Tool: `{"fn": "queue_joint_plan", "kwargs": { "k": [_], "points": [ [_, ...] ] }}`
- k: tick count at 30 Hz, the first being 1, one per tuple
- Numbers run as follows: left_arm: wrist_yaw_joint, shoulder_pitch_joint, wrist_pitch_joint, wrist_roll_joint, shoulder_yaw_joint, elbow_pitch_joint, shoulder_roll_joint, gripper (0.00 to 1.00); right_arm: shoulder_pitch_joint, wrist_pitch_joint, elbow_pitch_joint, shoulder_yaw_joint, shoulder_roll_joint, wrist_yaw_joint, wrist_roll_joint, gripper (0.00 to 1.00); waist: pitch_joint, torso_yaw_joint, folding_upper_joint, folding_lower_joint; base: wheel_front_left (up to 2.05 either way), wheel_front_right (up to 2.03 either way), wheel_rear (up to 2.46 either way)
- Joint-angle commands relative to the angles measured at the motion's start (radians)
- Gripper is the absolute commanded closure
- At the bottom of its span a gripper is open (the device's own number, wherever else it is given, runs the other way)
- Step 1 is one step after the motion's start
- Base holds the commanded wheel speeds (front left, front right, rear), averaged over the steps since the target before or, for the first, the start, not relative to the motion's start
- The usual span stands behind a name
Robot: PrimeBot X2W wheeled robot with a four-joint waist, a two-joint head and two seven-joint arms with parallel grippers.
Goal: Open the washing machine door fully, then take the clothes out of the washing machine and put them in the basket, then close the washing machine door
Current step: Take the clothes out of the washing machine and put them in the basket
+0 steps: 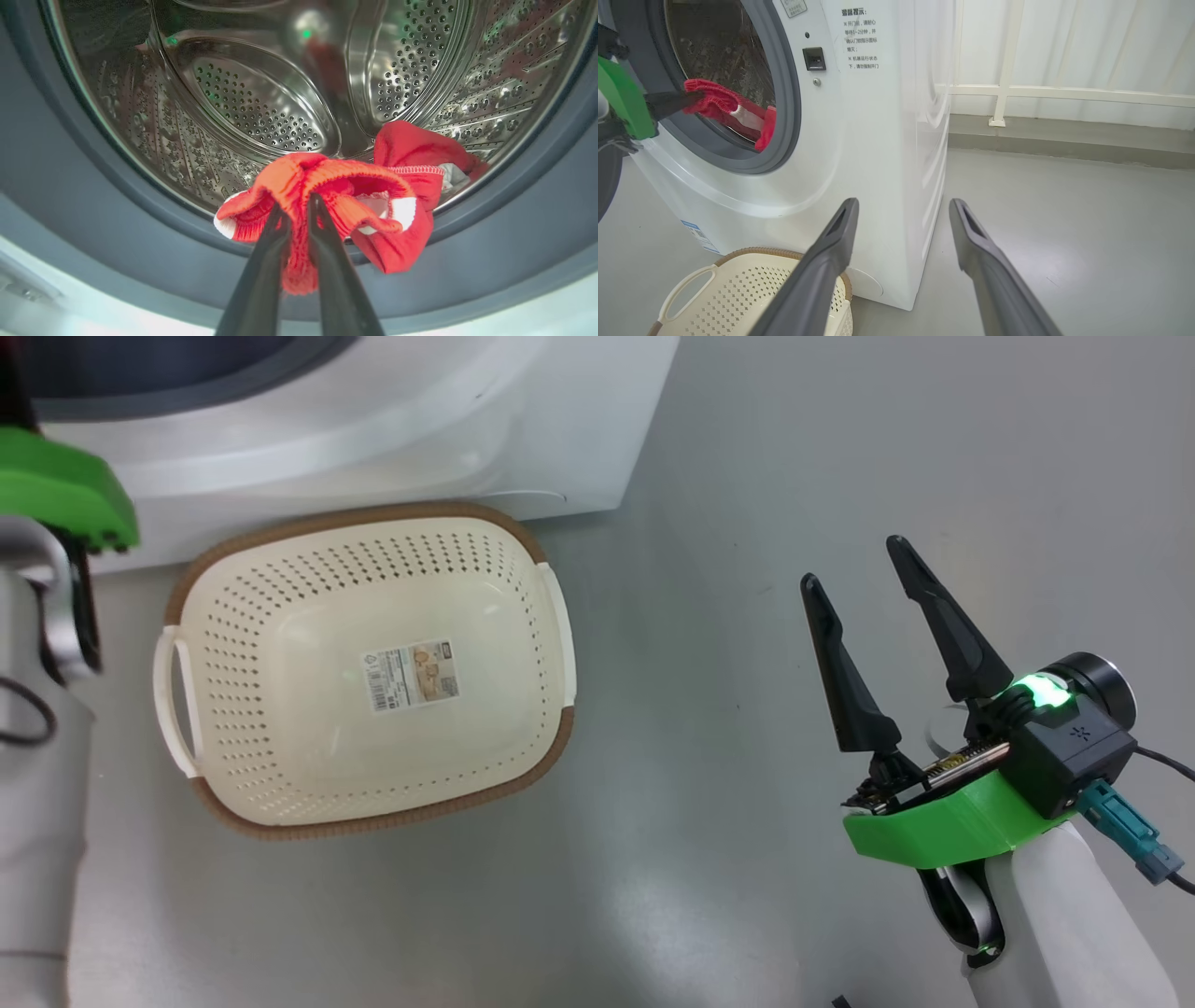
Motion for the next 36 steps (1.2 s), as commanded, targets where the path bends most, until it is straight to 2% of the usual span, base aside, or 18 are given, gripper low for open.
{"fn": "queue_joint_plan", "kwargs": {
  "k": [1, 5, 10, 22, 36],
  "points": [
    [0.01, 0.045, -0.012, -0.004, 0.031, -0.064, 0.045, 1.0, 0.031, -0.006, -0.026, 0.019, 0.002, 0.003, -0.01, 0.0, -0.024, 0.019, 0.0, -0.0001, 0.0, 0.0, 0.0],
    [0.014, 0.141, -0.012, -0.013, 0.059, -0.183, 0.023, 1.0, 0.041, -0.006, -0.028, 0.007, 0.002, 0.003, -0.016, 0.0, -0.053, 0.034, 0.0, -0.0001, 0.0, 0.0, 0.0],
    [-0.01, 0.248, -0.012, -0.053, 0.105, -0.321, -0.023, 1.0, 0.06, -0.006, -0.028, -0.003, 0.002, 0.003, -0.02, 0.0, -0.084, 0.052, 0.0, -0.0001, 0.0, 0.0, 0.0],
    [-0.06, 0.45, -0.012, -0.046, 0.139, -0.569, -0.075, 1.0, 0.084, -0.006, -0.027, -0.005, 0.002, 0.003, 0.0, 0.0, -0.159, 0.059, 0.0, -0.0001, 0.0, 0.0, 0.0],
    [-0.073, 0.629, -0.012, -0.033, 0.124, -0.695, -0.141, 1.0, 0.123, -0.006, -0.021, -0.014, 0.002, 0.003, 0.016, 0.0, -0.257, 0.065, 0.0, -0.0001, 0.0, 0.0, 0.0]
  ]
}}
